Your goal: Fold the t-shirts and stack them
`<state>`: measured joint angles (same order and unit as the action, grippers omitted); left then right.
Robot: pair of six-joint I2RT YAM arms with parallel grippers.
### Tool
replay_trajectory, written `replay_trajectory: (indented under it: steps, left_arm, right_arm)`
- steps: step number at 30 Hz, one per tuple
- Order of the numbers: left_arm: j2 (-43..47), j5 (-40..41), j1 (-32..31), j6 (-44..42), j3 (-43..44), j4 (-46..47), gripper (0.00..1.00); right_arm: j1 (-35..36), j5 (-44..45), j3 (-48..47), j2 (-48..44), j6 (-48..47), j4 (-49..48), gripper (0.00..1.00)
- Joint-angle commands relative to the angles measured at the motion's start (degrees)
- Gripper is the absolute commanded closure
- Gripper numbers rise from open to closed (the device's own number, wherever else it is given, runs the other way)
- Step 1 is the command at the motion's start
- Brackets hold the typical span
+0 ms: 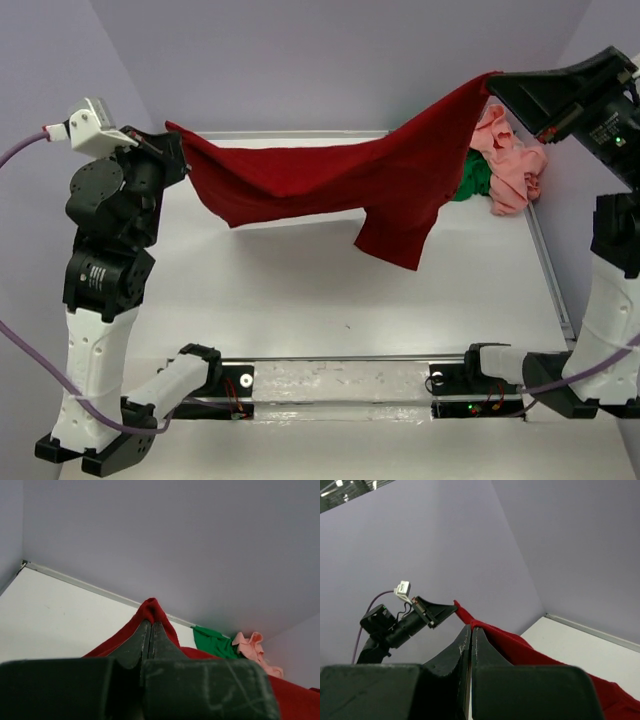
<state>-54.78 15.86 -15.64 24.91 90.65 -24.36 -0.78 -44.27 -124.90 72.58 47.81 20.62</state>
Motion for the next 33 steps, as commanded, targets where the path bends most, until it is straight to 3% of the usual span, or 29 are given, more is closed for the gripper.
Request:
replay_trajectory:
  steps: [1,7,14,23,33]
  left_arm:
    - [5.1,-1.7,0.2,0.1,0.1,1.3,1.0]
    - [16.1,-2.3,0.1,-2.7,-3.2,-0.9,1.0]
    - [24.9,1.5,0.1,-3.3,-5.1,0.2,1.0]
    - [23.2,4.9,0.1,-3.6,-0.1,0.5,1.0]
    - [19.7,11.6,0.1,-3.6,2.2,3.5,1.0]
  right_arm:
    - [-0.4,-4.8,4.4,-6.1,4.7,-4.5,1.0]
    - [-0.4,-9.3,3.5,-11.7,11.3,-4.5,1.0]
    - [-0.4,-7.5,-1.4,-15.7,15.0,-4.5,1.0]
    - [-0.4,4.3,-4.1,-16.5,11.0,-5.4,1.0]
    - [0.8,9.6,-12.6,-7.8,11.2,-15.9,1.0]
